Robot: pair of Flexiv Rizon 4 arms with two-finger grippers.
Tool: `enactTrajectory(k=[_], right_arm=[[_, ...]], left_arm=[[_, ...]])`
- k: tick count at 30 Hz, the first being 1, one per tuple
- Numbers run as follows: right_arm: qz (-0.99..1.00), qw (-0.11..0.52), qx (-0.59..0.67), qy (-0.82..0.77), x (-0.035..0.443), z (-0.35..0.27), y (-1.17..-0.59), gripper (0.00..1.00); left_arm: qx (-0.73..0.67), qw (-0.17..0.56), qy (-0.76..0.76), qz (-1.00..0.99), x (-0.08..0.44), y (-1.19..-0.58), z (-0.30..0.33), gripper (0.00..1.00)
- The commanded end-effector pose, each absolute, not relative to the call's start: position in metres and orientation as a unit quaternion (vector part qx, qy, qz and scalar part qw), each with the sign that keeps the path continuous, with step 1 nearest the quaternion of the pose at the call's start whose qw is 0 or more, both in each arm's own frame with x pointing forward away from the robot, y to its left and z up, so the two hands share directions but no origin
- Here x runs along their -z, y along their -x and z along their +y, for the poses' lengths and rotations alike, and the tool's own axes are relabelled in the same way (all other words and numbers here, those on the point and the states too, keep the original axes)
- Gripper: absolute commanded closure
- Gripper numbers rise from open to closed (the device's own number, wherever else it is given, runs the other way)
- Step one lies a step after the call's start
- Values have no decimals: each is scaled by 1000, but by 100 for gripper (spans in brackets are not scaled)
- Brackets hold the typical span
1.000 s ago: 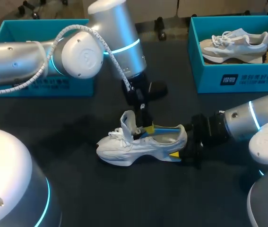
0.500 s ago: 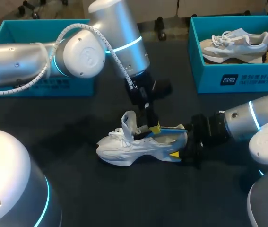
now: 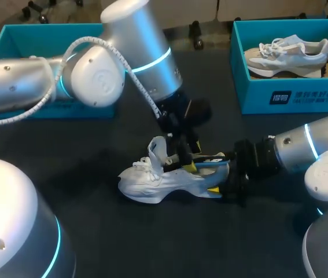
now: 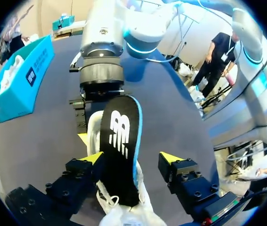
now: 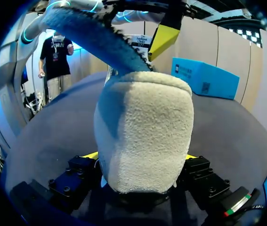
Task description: Take the shoe out of the shoebox, open the shoe tongue, remove and reinsert the insole, then place the shoe into the shoebox
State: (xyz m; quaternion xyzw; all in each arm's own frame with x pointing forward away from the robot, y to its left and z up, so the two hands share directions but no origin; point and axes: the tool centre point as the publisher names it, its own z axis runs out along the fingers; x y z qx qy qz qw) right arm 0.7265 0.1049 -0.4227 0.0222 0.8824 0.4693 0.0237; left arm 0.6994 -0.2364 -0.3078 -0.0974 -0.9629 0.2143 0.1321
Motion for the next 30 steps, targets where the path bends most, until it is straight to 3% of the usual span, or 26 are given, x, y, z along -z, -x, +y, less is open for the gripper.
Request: enactTrajectory(k=[1, 5, 6, 8, 10, 15, 24, 30], right_arm=[[884, 24, -467, -22, 428, 104, -730, 100], [884, 24, -467, -22, 428, 104, -730, 100], [884, 24, -467, -22, 428, 104, -730, 100], [884, 24, -467, -22, 428, 104, -730, 100], [884, 24, -467, -22, 428, 104, -730, 100], [884, 24, -467, -22, 428, 104, -730, 100], [884, 24, -467, -22, 428, 104, -730, 100], [884, 24, -467, -22, 428, 104, -730, 100]], left_arm=[[-227, 78, 101, -966, 308, -688, -230, 24], [-229, 52, 108, -966, 311, -689, -233, 28], [-230, 38, 107, -966, 312, -689, -234, 36], [-237, 24, 107, -965, 313, -690, -235, 39], [-242, 5, 106, -964, 314, -692, -237, 50], [-245, -17, 103, -964, 319, -695, -241, 50], [-247, -91, 104, -959, 323, -698, -243, 42], [-249, -112, 105, -956, 323, -698, -246, 48]])
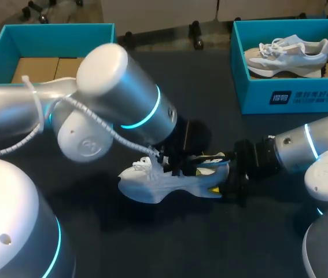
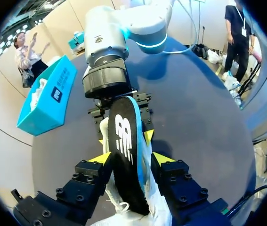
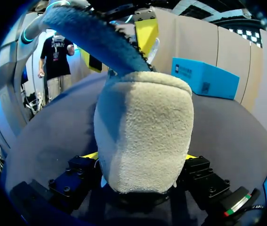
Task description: Take the shoe out of the shoebox, open the shoe tongue, remove and reinsert the insole, then place the shoe into the shoebox
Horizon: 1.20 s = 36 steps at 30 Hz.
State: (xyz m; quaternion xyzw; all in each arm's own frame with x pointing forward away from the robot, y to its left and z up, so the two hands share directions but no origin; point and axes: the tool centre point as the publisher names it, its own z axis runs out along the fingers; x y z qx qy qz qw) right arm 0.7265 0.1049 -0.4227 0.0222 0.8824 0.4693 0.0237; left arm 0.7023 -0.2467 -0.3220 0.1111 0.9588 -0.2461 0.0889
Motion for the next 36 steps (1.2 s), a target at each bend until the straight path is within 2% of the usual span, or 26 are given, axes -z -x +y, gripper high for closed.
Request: enactTrajectory(k=[1, 16, 26, 30, 32, 35, 36], right_arm=[[884, 24, -467, -22, 428, 104, -730, 100], [884, 24, -467, -22, 428, 104, -730, 100], [884, 24, -467, -22, 428, 104, -730, 100], [884, 24, -467, -22, 428, 104, -730, 100], [884, 24, -467, -22, 428, 104, -730, 100], [884, 24, -467, -22, 428, 104, -730, 100], [884, 24, -467, -22, 428, 104, -730, 100]], left_arm=[[250, 112, -103, 956, 323, -698, -247, 49], [261, 122, -80, 954, 329, -705, -257, 48], [261, 119, -71, 955, 339, -715, -263, 51], [260, 118, -70, 956, 340, -716, -264, 61], [261, 116, -70, 956, 340, -716, -265, 73], [264, 112, -70, 955, 337, -714, -263, 100], [266, 110, -69, 955, 337, -713, -263, 100]])
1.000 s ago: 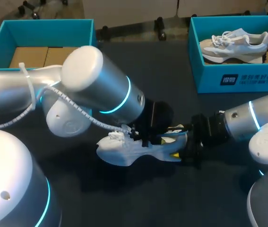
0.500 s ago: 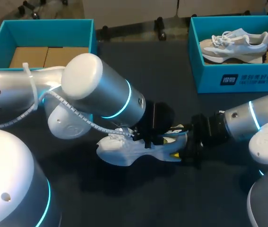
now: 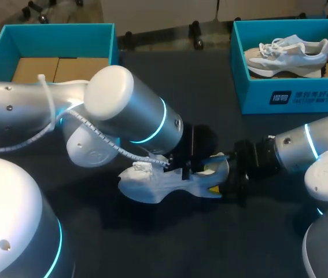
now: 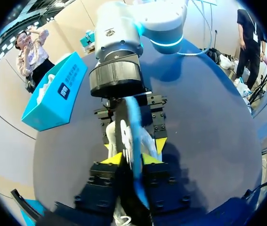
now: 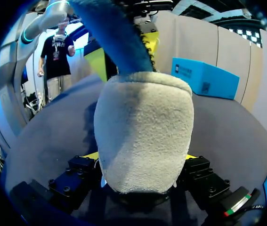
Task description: Take the shoe out of the shoebox, open the shoe tongue, remove and reinsert the insole, then place the shoe into the shoebox
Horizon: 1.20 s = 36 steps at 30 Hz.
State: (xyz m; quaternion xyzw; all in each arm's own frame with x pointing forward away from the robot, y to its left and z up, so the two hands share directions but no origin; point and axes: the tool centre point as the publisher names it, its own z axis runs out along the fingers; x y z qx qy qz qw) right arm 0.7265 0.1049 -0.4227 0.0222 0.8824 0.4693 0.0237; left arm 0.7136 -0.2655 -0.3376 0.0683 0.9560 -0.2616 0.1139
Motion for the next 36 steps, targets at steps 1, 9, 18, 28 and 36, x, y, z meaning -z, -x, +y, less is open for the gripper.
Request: enactTrajectory(k=[1, 9, 18, 28, 36], right_arm=[[884, 24, -467, -22, 428, 104, -730, 100], [884, 24, -467, -22, 428, 104, -730, 100], [884, 24, -467, -22, 428, 104, -730, 100], [884, 24, -467, -22, 428, 104, -730, 100], [884, 24, -467, -22, 428, 104, -730, 100]], left_arm=[[266, 105, -70, 956, 336, -713, -263, 100], [272, 86, -72, 956, 315, -709, -260, 100], [293, 42, -57, 954, 275, -710, -270, 100], [341, 18, -33, 939, 220, -706, -297, 100], [407, 14, -23, 913, 166, -701, -318, 100]])
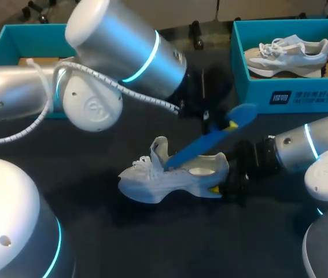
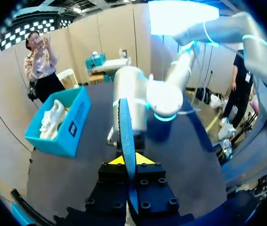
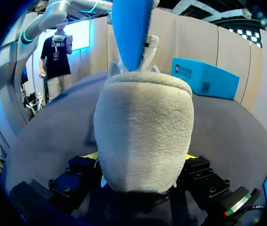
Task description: Take the shoe out of the shoebox, open the shoe tongue, remove and reinsert the insole, then place the shoe into the shoebox
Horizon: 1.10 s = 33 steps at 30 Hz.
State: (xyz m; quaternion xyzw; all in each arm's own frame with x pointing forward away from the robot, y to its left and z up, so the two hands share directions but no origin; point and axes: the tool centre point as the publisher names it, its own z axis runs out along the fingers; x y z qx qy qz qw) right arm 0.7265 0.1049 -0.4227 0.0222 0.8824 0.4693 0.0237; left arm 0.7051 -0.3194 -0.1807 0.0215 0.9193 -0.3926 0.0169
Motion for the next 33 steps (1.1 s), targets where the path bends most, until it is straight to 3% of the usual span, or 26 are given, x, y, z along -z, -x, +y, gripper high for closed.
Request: enactTrajectory(k=[1, 15, 33], right_arm=[[884, 24, -467, -22, 428, 104, -730, 100], [884, 24, -467, -22, 428, 104, -730, 100], [884, 24, -467, -22, 428, 104, -730, 100]], left_arm=[[417, 10, -23, 908, 159, -700, -320, 100], [529, -32, -31, 847, 71, -676, -349, 100], [529, -32, -31, 847, 71, -676, -349, 100]])
